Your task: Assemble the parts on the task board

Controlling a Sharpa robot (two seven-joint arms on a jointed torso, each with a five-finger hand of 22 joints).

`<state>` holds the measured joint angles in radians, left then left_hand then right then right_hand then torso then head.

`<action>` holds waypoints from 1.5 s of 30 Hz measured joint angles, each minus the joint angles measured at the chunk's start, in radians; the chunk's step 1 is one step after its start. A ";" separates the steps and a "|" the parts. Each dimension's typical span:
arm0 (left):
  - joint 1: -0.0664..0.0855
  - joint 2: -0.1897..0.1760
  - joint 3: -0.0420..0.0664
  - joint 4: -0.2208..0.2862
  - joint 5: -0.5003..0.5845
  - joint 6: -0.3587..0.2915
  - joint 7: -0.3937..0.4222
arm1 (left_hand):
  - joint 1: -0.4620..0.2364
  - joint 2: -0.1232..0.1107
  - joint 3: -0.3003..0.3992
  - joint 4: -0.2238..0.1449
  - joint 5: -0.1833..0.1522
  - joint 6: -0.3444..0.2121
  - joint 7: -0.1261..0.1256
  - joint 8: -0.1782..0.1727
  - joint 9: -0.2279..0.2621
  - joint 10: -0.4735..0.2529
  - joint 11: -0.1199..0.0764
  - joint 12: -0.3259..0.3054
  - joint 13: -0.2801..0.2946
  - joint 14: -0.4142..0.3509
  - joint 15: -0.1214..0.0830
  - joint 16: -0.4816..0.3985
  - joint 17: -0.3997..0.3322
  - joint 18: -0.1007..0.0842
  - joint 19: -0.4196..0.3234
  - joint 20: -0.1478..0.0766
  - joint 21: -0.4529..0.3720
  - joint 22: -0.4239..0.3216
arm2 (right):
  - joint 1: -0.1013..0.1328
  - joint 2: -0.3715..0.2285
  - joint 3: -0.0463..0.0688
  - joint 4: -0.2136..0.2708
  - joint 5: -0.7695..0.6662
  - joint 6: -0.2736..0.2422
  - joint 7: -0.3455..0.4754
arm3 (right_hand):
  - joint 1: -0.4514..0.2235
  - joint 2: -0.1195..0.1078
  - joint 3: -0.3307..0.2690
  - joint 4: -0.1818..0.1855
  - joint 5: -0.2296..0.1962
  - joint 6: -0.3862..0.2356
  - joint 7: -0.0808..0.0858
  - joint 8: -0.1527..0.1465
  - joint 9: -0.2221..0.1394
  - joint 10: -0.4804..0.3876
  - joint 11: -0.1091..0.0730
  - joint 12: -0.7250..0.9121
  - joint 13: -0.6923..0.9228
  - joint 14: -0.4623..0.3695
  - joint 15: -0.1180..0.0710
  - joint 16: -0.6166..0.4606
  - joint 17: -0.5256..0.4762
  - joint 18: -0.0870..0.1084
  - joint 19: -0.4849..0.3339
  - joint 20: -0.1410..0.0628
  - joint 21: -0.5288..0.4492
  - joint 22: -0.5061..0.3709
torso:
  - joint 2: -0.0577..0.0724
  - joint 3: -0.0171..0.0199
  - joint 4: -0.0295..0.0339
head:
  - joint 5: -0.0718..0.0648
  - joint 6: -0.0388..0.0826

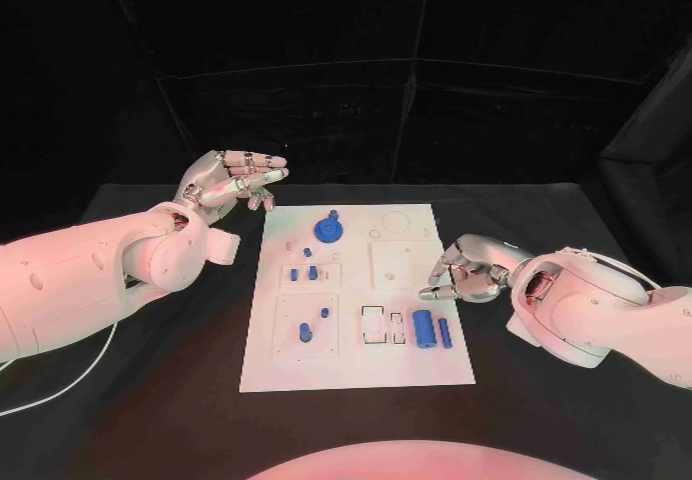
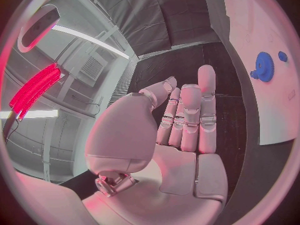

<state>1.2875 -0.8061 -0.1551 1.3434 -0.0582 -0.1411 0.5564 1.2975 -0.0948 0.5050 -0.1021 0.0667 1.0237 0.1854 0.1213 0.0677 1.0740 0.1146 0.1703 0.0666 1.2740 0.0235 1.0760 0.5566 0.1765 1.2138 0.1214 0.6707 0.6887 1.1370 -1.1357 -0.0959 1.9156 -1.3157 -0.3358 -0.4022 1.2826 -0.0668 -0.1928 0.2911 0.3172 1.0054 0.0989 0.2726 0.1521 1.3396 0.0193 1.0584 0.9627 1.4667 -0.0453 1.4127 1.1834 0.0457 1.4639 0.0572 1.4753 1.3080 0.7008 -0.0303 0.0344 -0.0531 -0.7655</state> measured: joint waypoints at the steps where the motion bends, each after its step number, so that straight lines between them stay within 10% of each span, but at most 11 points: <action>1: 0.000 0.000 0.000 0.001 0.000 0.000 0.000 | 0.000 0.000 0.000 0.000 0.000 0.000 0.000 0.000 0.000 0.000 0.000 0.000 0.000 0.000 0.000 0.000 0.000 0.000 0.000 0.000 0.000 0.000 | -0.002 -0.002 -0.007 0.005 -0.005 0.006 -0.015 | -0.003 0.004 0.000 0.000 0.000 0.000 0.000 0.003 0.002 0.002 -0.002 0.009 0.012 0.000 0.000 0.002 0.003 0.000 0.000 0.000 0.000 0.000 | 0.000 0.0001 -0.0004 | -0.001 -0.001; 10: 0.000 -0.003 -0.002 0.000 0.000 0.001 0.000 | 0.000 0.000 0.000 0.000 0.000 0.000 0.000 0.000 0.000 0.000 0.000 0.000 0.000 0.000 0.000 0.000 0.000 0.000 0.000 0.000 0.000 0.000 | -0.022 -0.001 -0.030 0.028 -0.055 0.048 -0.087 | -0.031 -0.012 -0.014 0.000 -0.017 0.003 -0.003 0.049 0.031 0.020 -0.005 0.063 0.093 -0.003 -0.003 0.002 0.012 0.000 0.000 0.000 0.000 0.000 | 0.000 0.0003 -0.0006 | -0.005 -0.003; 45: 0.000 -0.012 -0.004 0.001 0.000 0.004 0.000 | 0.000 0.000 0.000 0.000 0.000 0.000 0.000 0.000 0.000 0.000 0.000 0.000 0.000 0.000 0.000 0.000 -0.001 0.000 0.000 0.000 0.000 -0.001 | -0.066 0.089 -0.028 -0.006 -0.164 0.085 -0.139 | -0.053 -0.004 0.005 -0.004 0.024 -0.035 -0.018 0.143 0.142 0.033 -0.018 0.088 0.174 0.000 -0.014 0.010 0.038 0.000 0.000 0.000 0.008 0.000 | 0.001 -0.0030 0.0012 | 0.001 -0.011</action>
<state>1.2876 -0.8178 -0.1587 1.3441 -0.0582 -0.1369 0.5560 1.2976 -0.0948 0.5050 -0.1021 0.0667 1.0237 0.1854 0.1213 0.0677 1.0740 0.1146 0.1703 0.0666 1.2740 0.0235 1.0760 0.5556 0.1765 1.2138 0.1214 0.6707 0.6878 1.0708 -1.0468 -0.1241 1.9099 -1.4798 -0.2505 -0.5410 1.2292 -0.0703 -0.1876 0.2869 0.3407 0.9702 0.0812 0.4160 0.2938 1.3723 0.0015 1.1468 1.1363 1.4670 -0.0594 1.4229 1.2211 0.0461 1.4638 0.0572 1.4830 1.3077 0.7017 -0.0333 0.0357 -0.0519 -0.7761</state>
